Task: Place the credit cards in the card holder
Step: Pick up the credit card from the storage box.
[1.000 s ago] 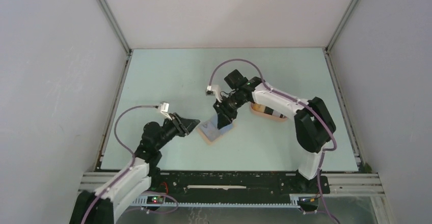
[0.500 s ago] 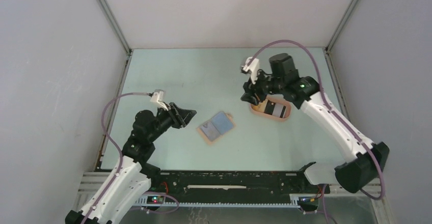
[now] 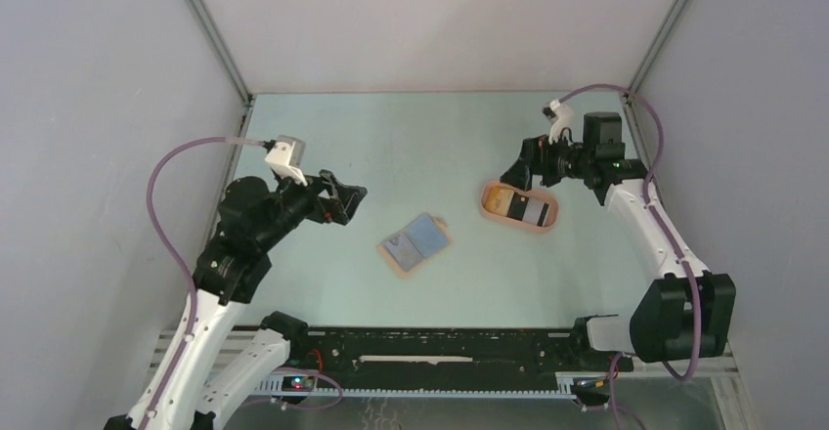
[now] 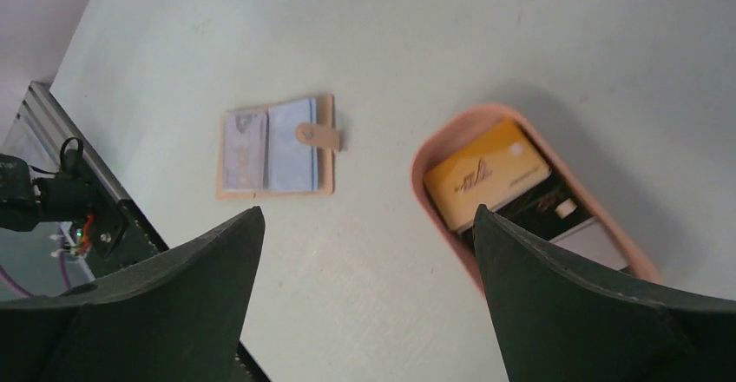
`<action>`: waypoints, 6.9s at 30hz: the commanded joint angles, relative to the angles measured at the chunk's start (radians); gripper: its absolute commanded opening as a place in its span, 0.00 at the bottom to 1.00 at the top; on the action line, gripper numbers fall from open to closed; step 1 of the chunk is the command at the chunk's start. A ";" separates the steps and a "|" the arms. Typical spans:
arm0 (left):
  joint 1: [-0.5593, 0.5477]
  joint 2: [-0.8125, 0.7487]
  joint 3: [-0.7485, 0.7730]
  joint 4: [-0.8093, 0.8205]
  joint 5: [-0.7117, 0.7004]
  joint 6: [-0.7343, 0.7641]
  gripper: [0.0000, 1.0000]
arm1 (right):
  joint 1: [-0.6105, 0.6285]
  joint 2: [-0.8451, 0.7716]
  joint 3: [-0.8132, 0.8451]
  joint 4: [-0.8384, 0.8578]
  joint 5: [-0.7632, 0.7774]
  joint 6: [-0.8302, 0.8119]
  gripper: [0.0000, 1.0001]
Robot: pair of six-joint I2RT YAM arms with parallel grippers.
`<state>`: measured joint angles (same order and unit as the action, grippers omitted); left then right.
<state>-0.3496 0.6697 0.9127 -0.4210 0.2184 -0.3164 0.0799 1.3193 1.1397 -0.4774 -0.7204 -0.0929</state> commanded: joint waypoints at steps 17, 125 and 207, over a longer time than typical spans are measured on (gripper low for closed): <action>0.045 0.008 -0.120 -0.050 -0.106 0.141 1.00 | -0.040 0.279 -0.201 0.448 0.114 0.564 0.71; 0.053 0.050 -0.134 -0.039 -0.051 0.135 1.00 | 0.026 0.563 -0.045 0.350 -0.101 0.555 0.56; 0.055 0.059 -0.135 -0.041 -0.044 0.137 1.00 | -0.130 0.473 0.025 0.082 -0.068 0.370 0.00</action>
<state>-0.3042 0.7395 0.7982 -0.4889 0.1608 -0.2008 -0.0292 1.8591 1.1324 -0.3763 -0.7788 0.3256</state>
